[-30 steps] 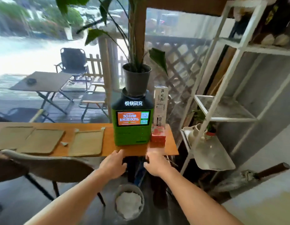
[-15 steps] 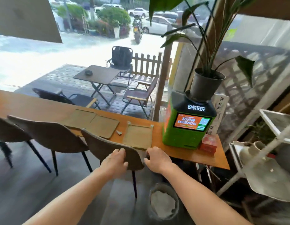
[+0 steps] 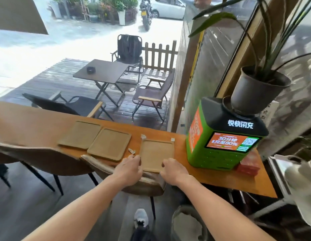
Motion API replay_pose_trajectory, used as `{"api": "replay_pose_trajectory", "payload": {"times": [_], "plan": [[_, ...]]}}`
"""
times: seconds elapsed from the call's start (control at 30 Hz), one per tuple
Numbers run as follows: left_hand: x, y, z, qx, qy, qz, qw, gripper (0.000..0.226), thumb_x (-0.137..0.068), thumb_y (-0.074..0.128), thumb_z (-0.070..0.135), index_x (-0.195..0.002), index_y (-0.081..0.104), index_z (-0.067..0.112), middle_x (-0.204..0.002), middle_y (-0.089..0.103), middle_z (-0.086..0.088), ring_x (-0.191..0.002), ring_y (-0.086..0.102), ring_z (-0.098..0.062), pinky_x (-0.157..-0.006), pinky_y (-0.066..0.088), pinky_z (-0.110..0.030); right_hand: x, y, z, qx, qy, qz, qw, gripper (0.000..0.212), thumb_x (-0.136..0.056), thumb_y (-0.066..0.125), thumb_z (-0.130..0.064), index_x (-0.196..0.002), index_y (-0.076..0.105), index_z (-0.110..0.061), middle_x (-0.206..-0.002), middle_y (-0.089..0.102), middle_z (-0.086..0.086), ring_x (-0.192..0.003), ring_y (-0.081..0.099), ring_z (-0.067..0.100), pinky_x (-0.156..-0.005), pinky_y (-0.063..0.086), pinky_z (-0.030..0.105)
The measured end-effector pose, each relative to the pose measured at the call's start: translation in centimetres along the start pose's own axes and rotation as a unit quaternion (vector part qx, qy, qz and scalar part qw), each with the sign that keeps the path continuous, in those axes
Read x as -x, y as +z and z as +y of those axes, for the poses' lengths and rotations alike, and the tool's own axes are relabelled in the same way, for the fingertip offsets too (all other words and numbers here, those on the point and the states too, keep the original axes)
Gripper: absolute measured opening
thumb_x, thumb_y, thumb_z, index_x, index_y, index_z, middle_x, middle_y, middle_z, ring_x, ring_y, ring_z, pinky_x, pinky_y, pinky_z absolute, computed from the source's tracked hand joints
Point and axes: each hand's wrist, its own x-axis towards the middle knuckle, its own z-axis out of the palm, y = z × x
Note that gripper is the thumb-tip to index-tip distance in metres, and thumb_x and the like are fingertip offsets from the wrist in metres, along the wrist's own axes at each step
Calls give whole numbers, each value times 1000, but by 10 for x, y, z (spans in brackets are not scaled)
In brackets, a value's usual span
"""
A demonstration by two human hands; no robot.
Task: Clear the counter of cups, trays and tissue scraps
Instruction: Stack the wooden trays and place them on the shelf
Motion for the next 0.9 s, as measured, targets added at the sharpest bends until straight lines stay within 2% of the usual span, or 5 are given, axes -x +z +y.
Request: {"api": "replay_pose_trajectory", "payload": {"times": [0.13,0.27,0.63,0.8,0.9], "plan": [[-67,-5,-17,-11,-14,-49,999,27,-94,49,36,-115,52,20,-136,51,-8,-120,52,-27,-100,45,-41,-64,-8,3,-15,25,-23,999,33,-92,56,-32,-121,60,-18,-123,58,6,-108,58,27,-90,50,39],[-125,1,-31,-10,-38,-79,996,23,-93,53,37,-111,50,23,-123,54,-4,-111,53,-25,-94,47,-40,-118,-8,15,-22,47,-58,997,34,-93,55,-33,-123,61,-18,-124,58,6,-108,59,27,-91,52,41],[-199,58,-65,44,-115,-186,975,26,-91,58,32,-109,47,17,-119,58,-8,-105,61,-30,-88,52,-44,-176,41,62,-49,211,-87,972,41,-94,55,-31,-132,48,-16,-133,48,9,-119,52,31,-92,50,42],[-208,74,-65,127,-170,-150,966,25,-91,59,25,-106,43,15,-111,59,-9,-97,62,-29,-83,53,-42,-178,57,65,-107,288,-32,951,57,-90,64,-27,-138,36,-16,-135,42,10,-124,48,32,-99,47,43],[-210,81,-57,189,-243,-119,944,39,-91,60,28,-121,44,9,-120,58,-12,-101,59,-28,-86,52,-40,-180,65,62,-204,336,-14,919,76,-87,69,-27,-149,26,-13,-144,40,13,-132,41,35,-106,41,44]]}}
